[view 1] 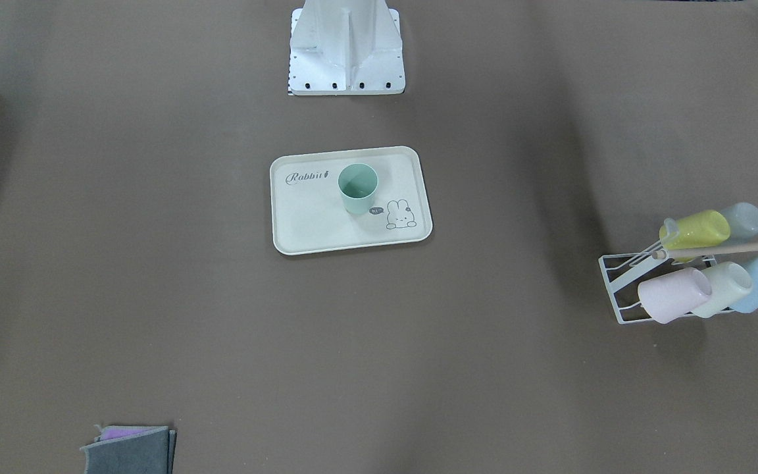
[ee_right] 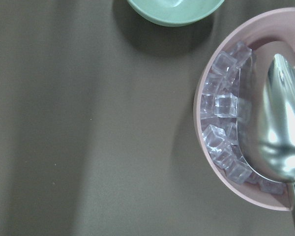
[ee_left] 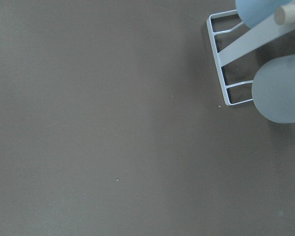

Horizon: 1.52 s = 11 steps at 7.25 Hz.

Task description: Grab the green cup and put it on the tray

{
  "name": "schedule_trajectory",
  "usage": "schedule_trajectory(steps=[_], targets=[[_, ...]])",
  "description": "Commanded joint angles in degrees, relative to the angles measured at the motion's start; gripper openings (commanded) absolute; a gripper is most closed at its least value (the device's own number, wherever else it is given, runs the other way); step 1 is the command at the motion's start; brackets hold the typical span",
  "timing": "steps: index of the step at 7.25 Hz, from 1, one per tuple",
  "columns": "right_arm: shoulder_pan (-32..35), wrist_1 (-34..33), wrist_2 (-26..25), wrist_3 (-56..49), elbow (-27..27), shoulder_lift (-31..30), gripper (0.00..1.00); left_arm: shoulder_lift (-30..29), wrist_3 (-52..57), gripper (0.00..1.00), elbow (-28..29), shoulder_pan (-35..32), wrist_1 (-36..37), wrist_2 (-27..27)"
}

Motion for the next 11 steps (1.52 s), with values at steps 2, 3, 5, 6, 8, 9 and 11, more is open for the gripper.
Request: schedule_trajectory(steps=[2,3,5,6,8,9,11], targets=[[0.0,0.02,0.29,0.25,0.17,0.3,1.0,-0.01,0.04,0.99,0.28,0.0,0.07,0.0],[0.0,0.02,0.3,0.16,0.17,0.3,1.0,-0.01,0.04,0.99,0.28,0.0,0.07,0.0],[0.0,1.33,0.21,0.16,0.08,0.22,1.0,-0.01,0.04,0.99,1.24,0.09,-0.02,0.0],[0.09,1.51,0.21,0.16,-0.01,0.22,1.0,-0.01,0.04,0.99,1.25,0.09,-0.02,0.0],[0.0,1.6,0.3,0.16,0.43,0.21,1.0,-0.01,0.04,0.99,1.25,0.09,0.07,0.0],[0.09,1.6,0.3,0.07,0.17,0.22,1.0,-0.1,0.04,0.99,1.33,0.09,0.07,0.0],[0.09,1.6,0.3,0.07,0.17,0.22,1.0,-0.1,0.04,0.99,1.25,0.09,0.07,0.0]])
